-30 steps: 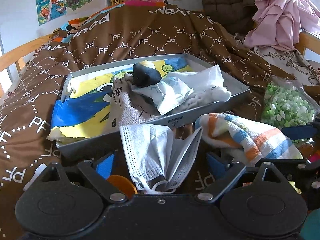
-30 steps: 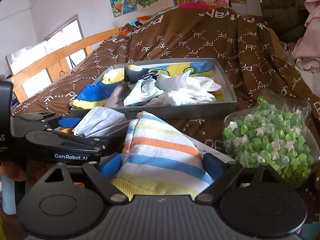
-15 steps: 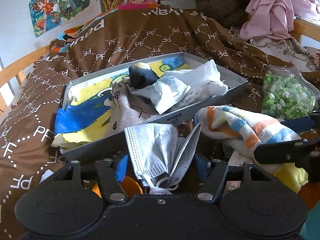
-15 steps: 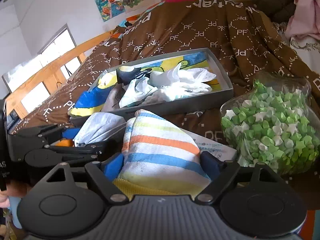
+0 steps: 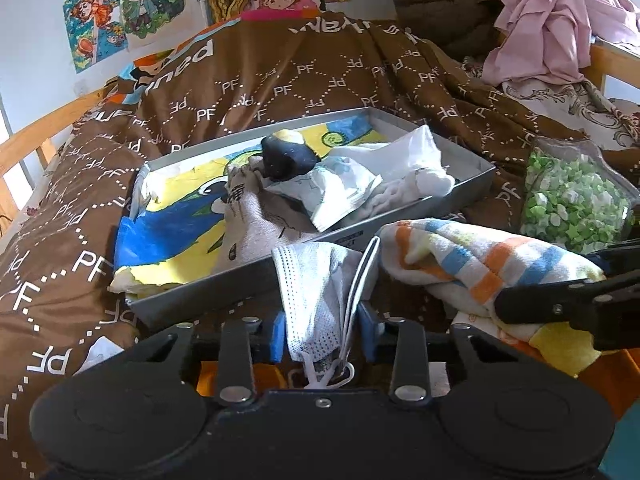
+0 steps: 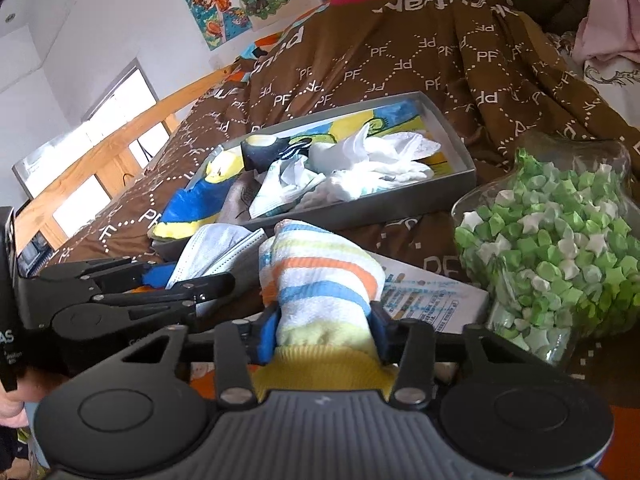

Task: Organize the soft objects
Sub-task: 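Grasp the white face mask with the left gripper while the right grasps the striped knit hat, then carry the mask with the left gripper while the right carries the striped hat into the tray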

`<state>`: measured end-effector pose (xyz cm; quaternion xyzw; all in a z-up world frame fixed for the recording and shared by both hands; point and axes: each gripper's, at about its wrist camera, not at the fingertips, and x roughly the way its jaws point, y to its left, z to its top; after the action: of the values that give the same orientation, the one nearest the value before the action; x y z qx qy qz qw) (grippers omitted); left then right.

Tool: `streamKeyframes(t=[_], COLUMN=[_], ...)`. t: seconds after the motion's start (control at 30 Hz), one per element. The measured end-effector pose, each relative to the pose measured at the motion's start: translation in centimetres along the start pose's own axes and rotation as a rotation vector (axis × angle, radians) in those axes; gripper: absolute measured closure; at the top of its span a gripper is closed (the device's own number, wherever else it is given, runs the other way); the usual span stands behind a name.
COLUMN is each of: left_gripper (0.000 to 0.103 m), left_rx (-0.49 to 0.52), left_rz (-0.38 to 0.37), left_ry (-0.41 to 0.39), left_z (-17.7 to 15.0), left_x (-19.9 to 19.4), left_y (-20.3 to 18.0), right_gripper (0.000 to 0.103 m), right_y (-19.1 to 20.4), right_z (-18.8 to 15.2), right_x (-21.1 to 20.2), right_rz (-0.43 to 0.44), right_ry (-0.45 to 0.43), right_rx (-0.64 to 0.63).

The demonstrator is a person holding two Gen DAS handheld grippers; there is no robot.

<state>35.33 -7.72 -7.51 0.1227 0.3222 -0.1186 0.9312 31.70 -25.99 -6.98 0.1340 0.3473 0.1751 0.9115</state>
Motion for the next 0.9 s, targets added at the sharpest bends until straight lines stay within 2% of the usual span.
streamKeyframes(t=[0.1, 0.3, 0.53, 0.77, 0.9], left_gripper=[0.072, 0.076, 0.077, 0.077, 0.077], left_rx=[0.015, 0.001, -0.047, -0.102, -0.098], left_rz=[0.007, 0.014, 0.045, 0.09, 0.108], left_ry=[-0.013, -0.02, -0.045, -0.105, -0.137], left_z=[0.2, 1.1, 2.4, 4.3, 5.3], left_x=[-0.4, -1.4, -3.6, -6.1, -7.0], left_y=[-0.4, -0.8, -0.5, -0.1, -0.2], right_gripper=[0.072, 0.077, 0.078, 0.078, 0.078], right_y=[0.1, 0.3, 1.3, 1.9, 1.7], right_z=[0.0, 0.0, 0.1, 0.3, 0.3], right_x=[-0.3, -0.5, -1.9, -3.8, -3.6], right_rz=[-0.017, -0.037, -0.054, -0.066, -0.096], right_ry=[-0.021, -0.046, -0.144, -0.28, -0.298], right_rx=[-0.006, -0.026, -0.092, -0.136, -0.133])
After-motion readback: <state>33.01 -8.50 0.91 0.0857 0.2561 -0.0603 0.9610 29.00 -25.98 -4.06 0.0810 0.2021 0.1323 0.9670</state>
